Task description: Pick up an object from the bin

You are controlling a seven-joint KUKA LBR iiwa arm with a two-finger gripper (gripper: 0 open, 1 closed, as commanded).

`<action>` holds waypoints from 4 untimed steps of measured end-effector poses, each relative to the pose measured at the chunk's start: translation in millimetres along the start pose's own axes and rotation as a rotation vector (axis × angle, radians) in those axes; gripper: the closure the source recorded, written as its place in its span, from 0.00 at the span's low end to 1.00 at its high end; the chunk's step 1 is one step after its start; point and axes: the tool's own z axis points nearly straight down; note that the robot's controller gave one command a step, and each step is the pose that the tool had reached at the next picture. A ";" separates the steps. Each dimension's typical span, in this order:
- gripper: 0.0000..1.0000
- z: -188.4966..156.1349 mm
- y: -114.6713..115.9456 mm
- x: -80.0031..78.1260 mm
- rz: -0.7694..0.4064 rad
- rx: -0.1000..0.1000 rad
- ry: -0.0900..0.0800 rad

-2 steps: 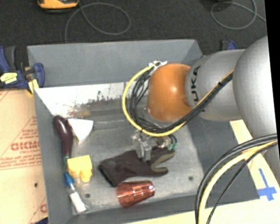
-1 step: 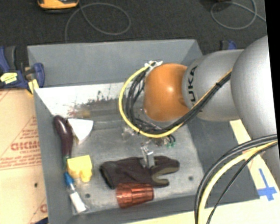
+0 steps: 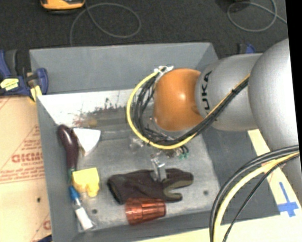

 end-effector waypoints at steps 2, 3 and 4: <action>1.00 -0.8 14.3 28.8 -0.188 0.000 -0.004; 1.00 -7.0 14.1 28.5 -0.194 0.001 -0.008; 1.00 -42.3 15.9 33.0 -0.200 0.001 -0.006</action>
Offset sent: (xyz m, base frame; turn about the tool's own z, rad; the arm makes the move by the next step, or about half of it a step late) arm 0.0000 0.0000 0.0000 0.0000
